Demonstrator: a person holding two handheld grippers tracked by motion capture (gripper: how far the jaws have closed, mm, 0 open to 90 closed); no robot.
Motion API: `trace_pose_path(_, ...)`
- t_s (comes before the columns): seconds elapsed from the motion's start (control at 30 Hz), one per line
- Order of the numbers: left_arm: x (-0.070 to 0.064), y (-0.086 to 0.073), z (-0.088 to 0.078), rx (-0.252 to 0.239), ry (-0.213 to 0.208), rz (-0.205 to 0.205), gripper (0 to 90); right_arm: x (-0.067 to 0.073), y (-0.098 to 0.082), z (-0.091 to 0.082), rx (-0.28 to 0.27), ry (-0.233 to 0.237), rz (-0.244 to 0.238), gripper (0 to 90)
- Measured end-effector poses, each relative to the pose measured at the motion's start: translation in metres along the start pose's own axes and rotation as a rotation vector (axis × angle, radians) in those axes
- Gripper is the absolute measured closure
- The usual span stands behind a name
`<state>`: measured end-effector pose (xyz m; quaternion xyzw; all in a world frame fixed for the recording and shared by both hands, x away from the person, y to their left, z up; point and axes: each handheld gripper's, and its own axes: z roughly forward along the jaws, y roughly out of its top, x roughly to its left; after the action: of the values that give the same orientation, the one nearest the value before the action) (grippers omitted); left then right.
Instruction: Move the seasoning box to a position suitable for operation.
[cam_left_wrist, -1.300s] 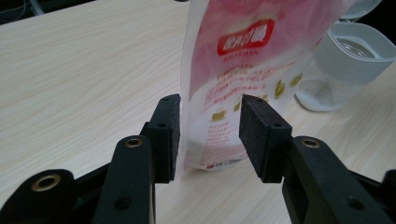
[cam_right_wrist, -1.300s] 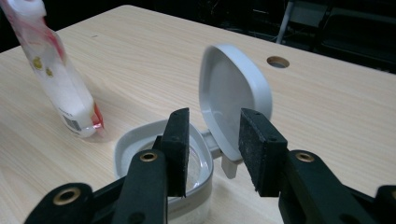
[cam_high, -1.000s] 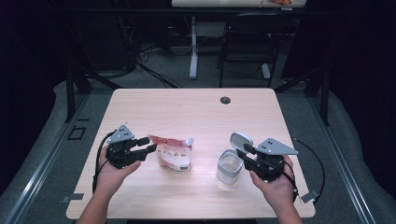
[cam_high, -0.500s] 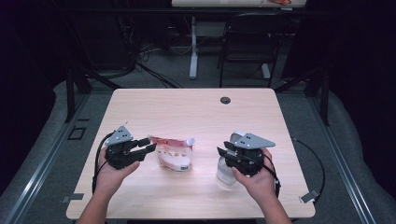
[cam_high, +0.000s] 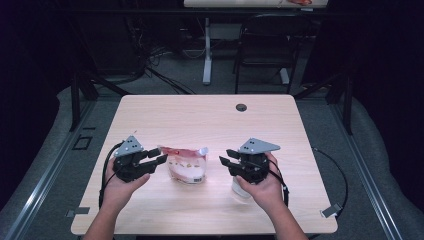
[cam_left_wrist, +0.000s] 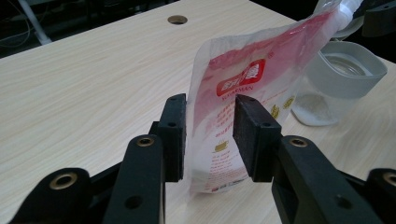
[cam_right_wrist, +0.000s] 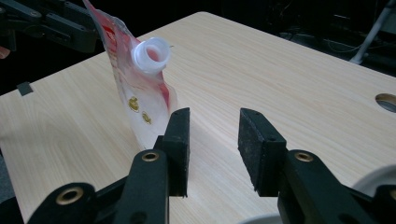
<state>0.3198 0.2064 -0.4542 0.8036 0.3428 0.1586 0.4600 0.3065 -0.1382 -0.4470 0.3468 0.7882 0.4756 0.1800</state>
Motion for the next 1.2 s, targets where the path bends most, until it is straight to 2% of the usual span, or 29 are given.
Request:
trace_pose_path(0.23, 0.002, -0.003, 0.004, 0.004, -0.013, -0.016, 63.6, 0.007, 0.007, 0.011, 0.013, 0.027, -0.022, 63.2)
trace_pose_path(0.53, 0.002, -0.003, 0.005, 0.006, -0.018, -0.014, 63.8, 0.015, 0.012, 0.027, 0.030, 0.057, -0.032, 61.2)
trace_pose_path(0.77, 0.002, -0.003, 0.004, 0.004, -0.020, -0.015, 64.2, 0.023, 0.014, 0.035, 0.027, 0.100, -0.046, 58.8)
trace_pose_path(0.9, 0.002, -0.003, 0.004, 0.004, -0.025, -0.020, 65.0, 0.026, 0.016, 0.040, 0.029, 0.095, -0.056, 57.7)
trace_pose_path(1.07, 0.004, -0.003, 0.003, 0.000, -0.045, -0.037, 67.6, 0.026, 0.018, 0.043, 0.024, 0.086, -0.053, 61.3)
trace_pose_path(1.2, 0.005, -0.003, 0.002, 0.005, -0.050, -0.040, 73.6, 0.024, 0.019, 0.043, 0.020, 0.105, -0.026, 62.7)
